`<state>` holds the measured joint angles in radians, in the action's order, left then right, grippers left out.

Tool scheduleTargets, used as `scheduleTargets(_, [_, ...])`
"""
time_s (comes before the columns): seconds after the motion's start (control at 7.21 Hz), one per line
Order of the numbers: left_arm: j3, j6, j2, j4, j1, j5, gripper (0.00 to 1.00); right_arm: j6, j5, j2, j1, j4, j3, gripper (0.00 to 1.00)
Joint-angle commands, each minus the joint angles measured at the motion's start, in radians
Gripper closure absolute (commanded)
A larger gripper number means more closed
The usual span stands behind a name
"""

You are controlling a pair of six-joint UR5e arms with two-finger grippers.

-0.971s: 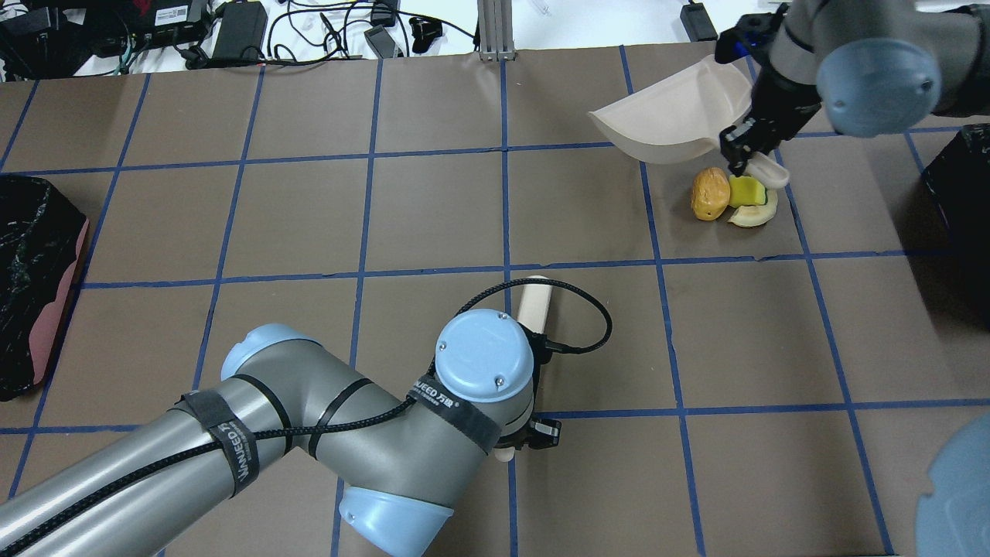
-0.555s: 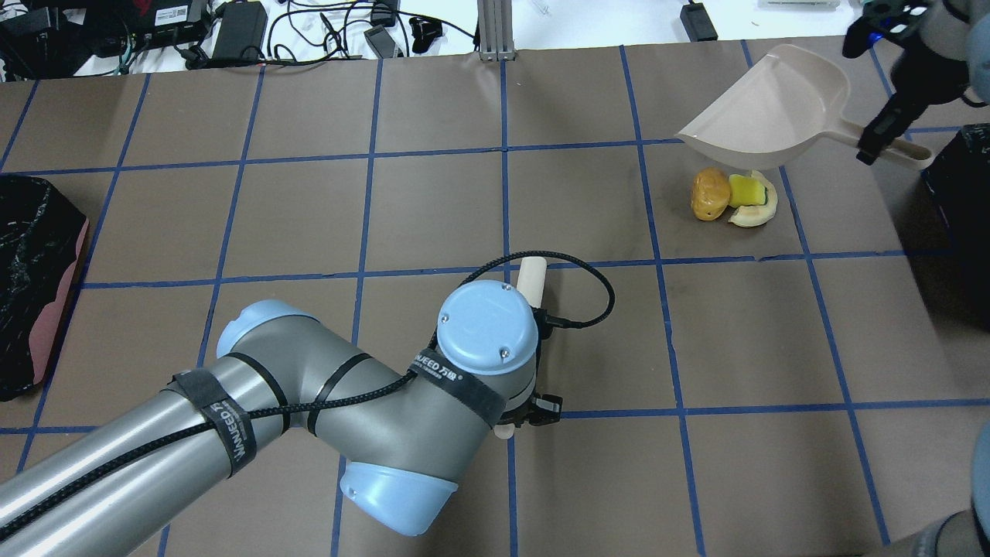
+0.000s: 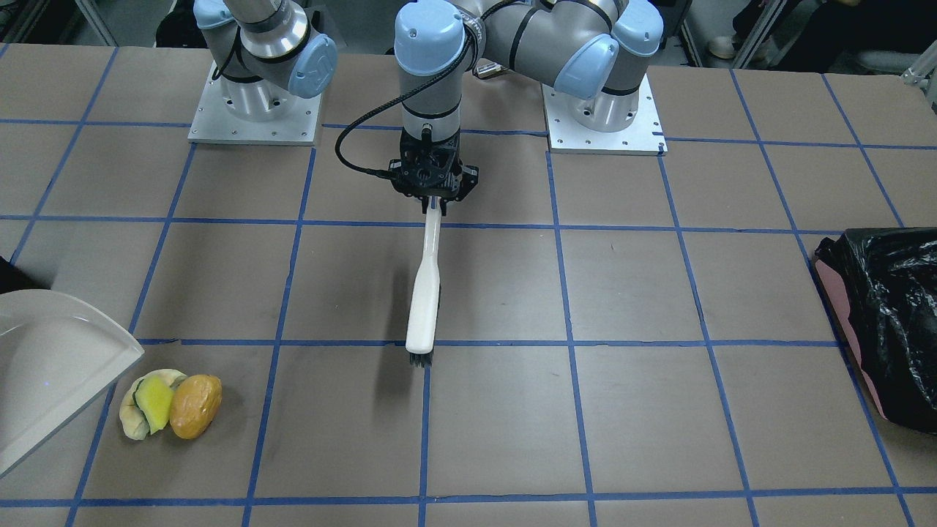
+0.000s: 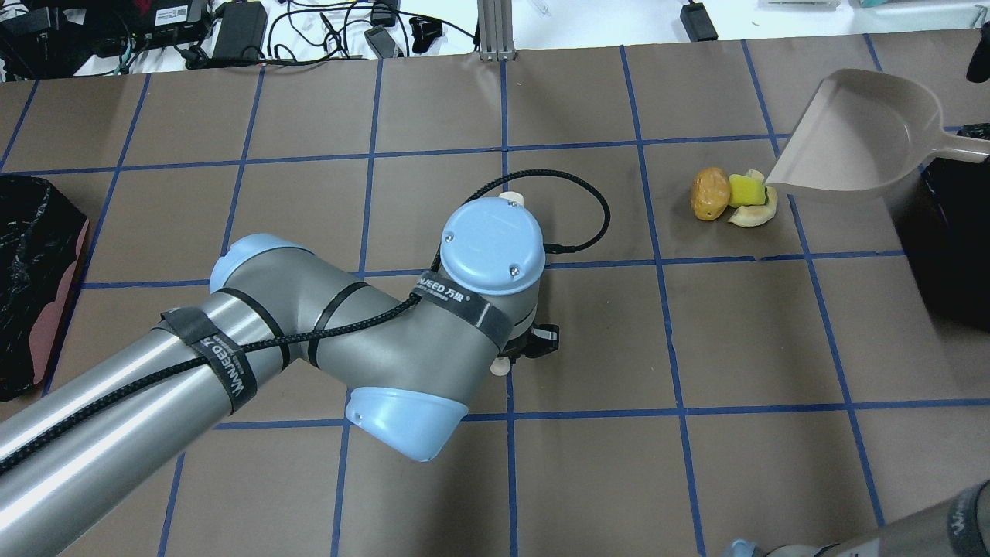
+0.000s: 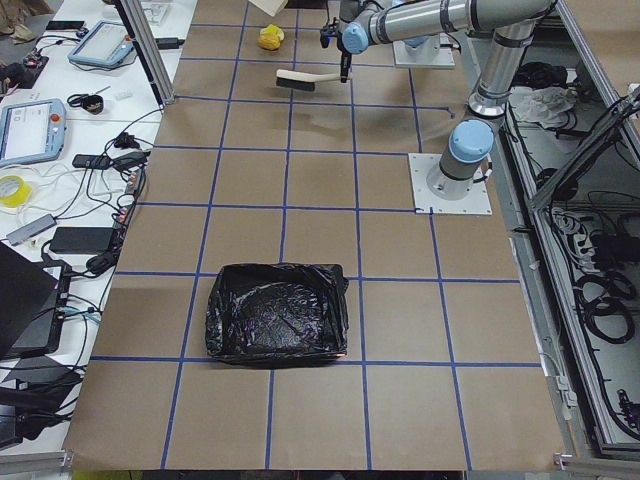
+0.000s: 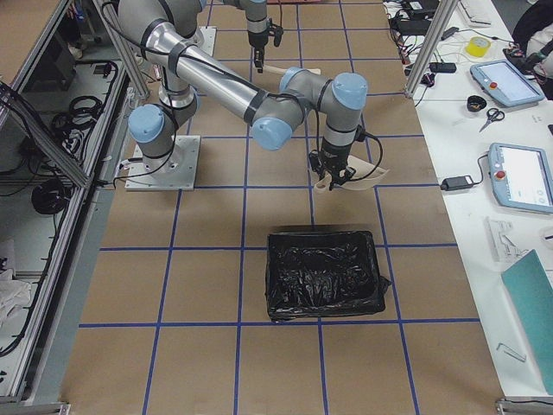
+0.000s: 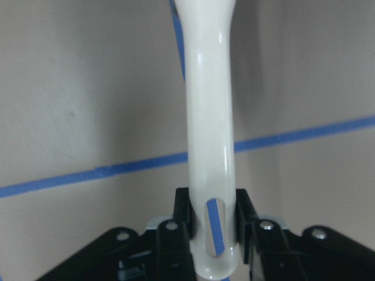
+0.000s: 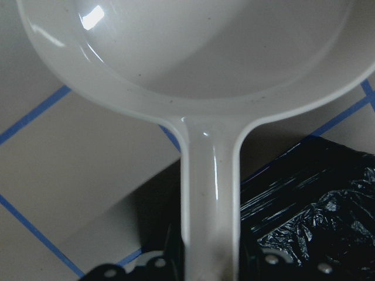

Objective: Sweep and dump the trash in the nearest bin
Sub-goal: 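Carry the dustpan with the right gripper past the trash pile and set it down, then move the brush with the left gripper behind the trash pile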

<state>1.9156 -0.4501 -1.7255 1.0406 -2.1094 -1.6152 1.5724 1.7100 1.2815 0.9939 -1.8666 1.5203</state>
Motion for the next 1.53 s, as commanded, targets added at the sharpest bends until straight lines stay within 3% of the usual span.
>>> scheduleTargets(0.0, [-0.145,-0.025,-0.072,0.006,0.016,-0.006,1.0,0.234,0.005,-0.03,-0.029,-0.049,0.009,1.0])
scheduleTargets(0.42, [-0.367,-0.14,-0.274,0.003,0.014,0.011,1.0,0.385,0.01,-0.142,-0.069,-0.196,0.014,1.0])
scheduleTargets(1.39, [-0.769,-0.28,-0.624,0.004,-0.055,0.186,1.0,0.377,-0.004,-0.172,-0.055,-0.212,0.052,1.0])
